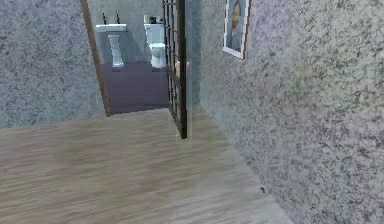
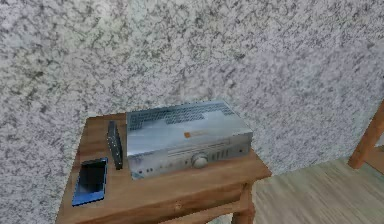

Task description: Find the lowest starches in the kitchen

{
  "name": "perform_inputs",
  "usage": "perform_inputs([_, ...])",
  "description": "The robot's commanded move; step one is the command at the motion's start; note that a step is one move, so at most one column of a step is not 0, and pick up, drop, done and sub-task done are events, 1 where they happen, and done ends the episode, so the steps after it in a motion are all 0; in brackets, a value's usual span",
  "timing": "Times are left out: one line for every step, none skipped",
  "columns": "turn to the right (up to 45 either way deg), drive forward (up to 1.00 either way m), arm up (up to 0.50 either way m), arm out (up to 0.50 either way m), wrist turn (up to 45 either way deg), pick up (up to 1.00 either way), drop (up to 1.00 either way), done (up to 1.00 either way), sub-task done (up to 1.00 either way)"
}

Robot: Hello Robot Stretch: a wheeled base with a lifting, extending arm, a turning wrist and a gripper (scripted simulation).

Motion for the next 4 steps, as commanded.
perform_inputs([-15.0,0.0,0.0,0.0,0.0,0.0,0.0,0.0,0.0])
perform_inputs([0.0,1.0,0.0,0.0,0.0,0.0,0.0,0.0,0.0])
perform_inputs([0.0,1.0,0.0,0.0,0.0,0.0,0.0,0.0,0.0])
perform_inputs([-3.0,0.0,0.0,0.0,0.0,0.0,0.0,0.0,0.0])
